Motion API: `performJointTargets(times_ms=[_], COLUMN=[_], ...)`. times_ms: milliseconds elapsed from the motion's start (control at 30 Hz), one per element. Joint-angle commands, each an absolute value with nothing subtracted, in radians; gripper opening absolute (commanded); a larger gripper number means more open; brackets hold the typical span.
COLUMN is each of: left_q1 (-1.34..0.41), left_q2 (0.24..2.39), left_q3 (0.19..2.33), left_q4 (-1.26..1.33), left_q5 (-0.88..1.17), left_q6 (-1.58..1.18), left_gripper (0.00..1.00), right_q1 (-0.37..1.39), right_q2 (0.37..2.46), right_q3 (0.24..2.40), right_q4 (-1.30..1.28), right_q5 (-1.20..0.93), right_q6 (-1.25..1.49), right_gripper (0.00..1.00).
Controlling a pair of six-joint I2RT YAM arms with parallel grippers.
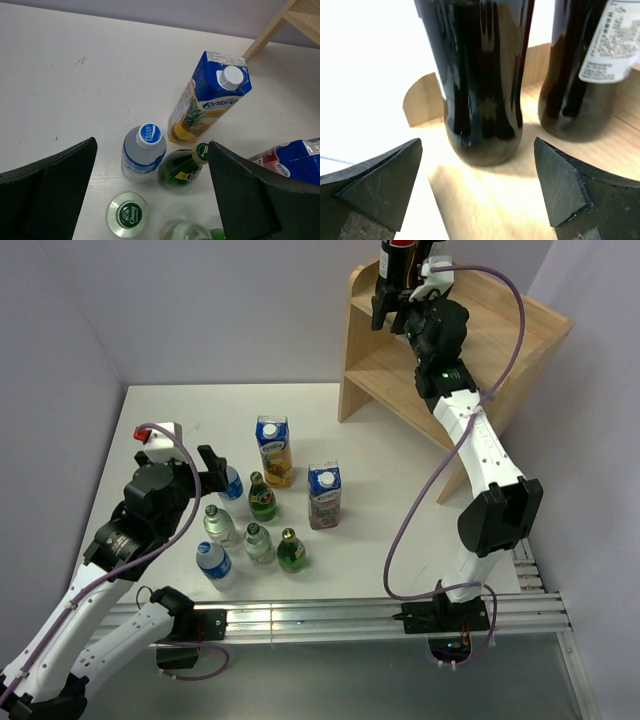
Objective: Place and organize the beverage onto the shelf
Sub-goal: Place the drink on the shelf, then pick up the drink from the center of the board.
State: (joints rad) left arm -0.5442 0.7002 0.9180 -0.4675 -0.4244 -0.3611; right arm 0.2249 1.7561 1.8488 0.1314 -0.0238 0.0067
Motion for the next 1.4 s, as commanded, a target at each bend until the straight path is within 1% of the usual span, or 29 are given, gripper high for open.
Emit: performJointTargets(times_ms=[0,167,367,467,567,767,1000,1167,1367], left_q1=[-0.538,-0.54,-0.537,-0.537,-0.532,-0.52,-0.52,-0.52,-0.522], left_q2=[0.687,0.683,0.673,0.675,0.686,0.722,0.749,0.782,0.821], left_q3=[0.922,0.923,0.925,0.925,0.927,0.933,0.954,0.966,0.991], left_q4=[-0.434,-0.436,-0.439,-0.44,-0.442,-0.452,-0.48,-0.495,-0.515], left_q5=[-0.452,-0.477,-0.523,-0.535,-0.543,-0.558,-0.569,-0.571,-0.54], left_q6=[-0.365,-0.371,-0.383,-0.388,-0.396,-0.411,-0.426,-0.422,-0.416], left_gripper=[0.99,1.0,0.99,0.99,0.99,1.0,1.0,0.99,0.99], right_q1=[0.233,0.235,0.238,0.245,0.258,0.275,0.282,0.282,0.282], right_q2=[1.691,1.6,1.496,1.43,1.363,1.186,1.12,1.03,0.971], right_q3=[1.795,1.701,1.674,1.661,1.643,1.419,1.335,1.194,1.075], right_q4=[0.063,0.098,0.054,0.005,-0.107,-0.133,-0.291,-0.293,-0.295], right_q5=[-0.017,-0.006,-0.009,-0.009,-0.038,-0.116,-0.202,-0.234,-0.229], right_q6=[0.035,0.043,0.057,0.074,0.089,0.167,0.253,0.265,0.322], right_gripper=[1.0,1.0,1.0,1.0,1.0,1.0,1.0,1.0,1.0])
